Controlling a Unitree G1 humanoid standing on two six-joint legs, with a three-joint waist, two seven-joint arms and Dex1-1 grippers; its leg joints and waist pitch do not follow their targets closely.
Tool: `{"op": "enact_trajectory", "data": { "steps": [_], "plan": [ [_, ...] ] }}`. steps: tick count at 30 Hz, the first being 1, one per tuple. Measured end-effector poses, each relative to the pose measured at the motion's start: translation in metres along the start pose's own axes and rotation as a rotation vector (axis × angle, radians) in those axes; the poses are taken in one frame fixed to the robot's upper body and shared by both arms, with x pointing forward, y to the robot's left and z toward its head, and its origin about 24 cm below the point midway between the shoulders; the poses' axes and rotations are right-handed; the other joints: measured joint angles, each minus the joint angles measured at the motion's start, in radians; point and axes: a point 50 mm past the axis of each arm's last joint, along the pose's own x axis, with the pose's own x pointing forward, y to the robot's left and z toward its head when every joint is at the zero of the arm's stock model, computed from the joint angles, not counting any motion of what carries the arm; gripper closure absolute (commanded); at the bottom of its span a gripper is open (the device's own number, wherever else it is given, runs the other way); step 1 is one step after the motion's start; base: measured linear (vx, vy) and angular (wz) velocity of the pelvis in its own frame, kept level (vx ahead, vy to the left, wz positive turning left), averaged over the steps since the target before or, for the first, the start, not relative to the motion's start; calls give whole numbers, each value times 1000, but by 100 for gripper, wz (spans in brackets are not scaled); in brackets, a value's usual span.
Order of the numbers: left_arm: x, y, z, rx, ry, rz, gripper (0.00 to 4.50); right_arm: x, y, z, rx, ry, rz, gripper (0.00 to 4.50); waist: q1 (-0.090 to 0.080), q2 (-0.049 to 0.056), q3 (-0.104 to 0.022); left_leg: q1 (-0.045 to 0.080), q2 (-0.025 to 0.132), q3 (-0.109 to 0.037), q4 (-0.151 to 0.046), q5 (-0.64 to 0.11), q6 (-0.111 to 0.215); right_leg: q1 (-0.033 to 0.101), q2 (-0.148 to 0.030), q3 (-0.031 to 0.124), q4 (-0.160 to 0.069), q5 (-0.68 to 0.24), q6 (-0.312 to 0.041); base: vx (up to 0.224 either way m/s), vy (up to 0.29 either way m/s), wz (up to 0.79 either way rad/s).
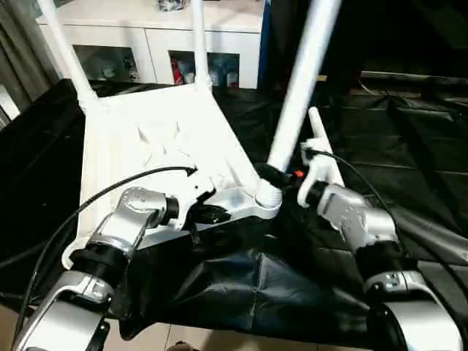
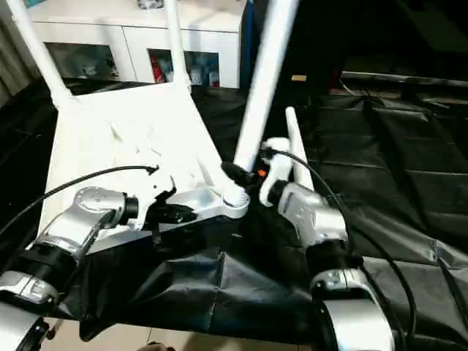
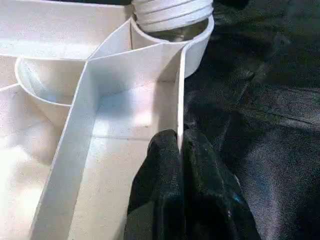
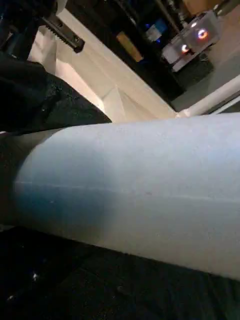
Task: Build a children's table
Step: Insert table leg to table base
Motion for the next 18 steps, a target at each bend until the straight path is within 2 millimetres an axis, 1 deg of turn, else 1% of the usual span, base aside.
{"op": "enact_trajectory", "data": {
  "steps": [5,8,15,18],
  "plan": [
    [3,-2,0,-6,-4,-7,450,-9,0,-8,-24,-53,-1,259,6,4,-2,4,0,0,-5,0,0,5,0,-1,-7,0,0,0,0,0],
    [4,-2,-1,-10,-4,-8,450,-14,2,-13,-40,-81,-2,259,6,8,-4,6,0,0,-8,0,0,7,-1,-1,-10,0,0,0,0,0],
    [5,-2,-2,-10,-8,-8,450,-23,3,-20,-106,-126,-21,259,9,10,-5,8,0,0,-12,0,0,8,-2,-1,-10,0,0,0,0,0],
    [5,-2,-2,-9,-9,-8,450,-23,6,-20,-147,-124,-22,259,11,11,-5,8,0,0,-13,0,0,8,-2,-1,-11,0,0,0,0,0]
  ]
}}
